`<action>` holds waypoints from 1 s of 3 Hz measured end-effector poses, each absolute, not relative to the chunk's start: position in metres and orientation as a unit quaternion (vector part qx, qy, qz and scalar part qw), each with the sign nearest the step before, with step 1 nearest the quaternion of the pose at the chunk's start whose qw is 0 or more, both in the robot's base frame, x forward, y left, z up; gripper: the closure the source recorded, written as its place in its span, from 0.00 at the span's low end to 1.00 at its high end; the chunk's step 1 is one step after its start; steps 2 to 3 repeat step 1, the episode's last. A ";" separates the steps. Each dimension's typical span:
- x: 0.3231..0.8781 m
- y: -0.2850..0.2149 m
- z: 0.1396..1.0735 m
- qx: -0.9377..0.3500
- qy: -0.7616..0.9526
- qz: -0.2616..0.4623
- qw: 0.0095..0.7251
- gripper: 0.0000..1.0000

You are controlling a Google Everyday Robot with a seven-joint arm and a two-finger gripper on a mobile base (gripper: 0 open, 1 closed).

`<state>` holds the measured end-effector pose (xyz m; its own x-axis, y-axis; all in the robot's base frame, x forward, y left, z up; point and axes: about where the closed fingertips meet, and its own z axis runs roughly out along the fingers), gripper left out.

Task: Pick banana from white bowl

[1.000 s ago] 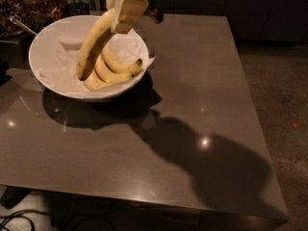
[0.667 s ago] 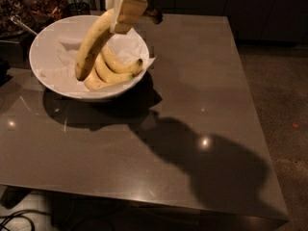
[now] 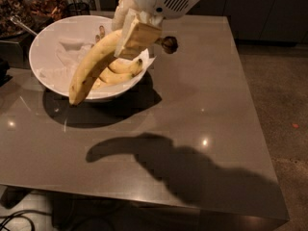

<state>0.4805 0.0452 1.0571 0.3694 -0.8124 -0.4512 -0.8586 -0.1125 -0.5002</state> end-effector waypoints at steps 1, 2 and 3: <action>0.481 0.045 1.057 -0.745 0.561 0.032 0.360 1.00; 0.481 0.045 1.057 -0.745 0.561 0.032 0.360 1.00; 0.481 0.045 1.057 -0.745 0.561 0.032 0.360 1.00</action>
Offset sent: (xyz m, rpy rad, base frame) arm 0.0000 0.0000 0.0000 0.0000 0.0000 0.0000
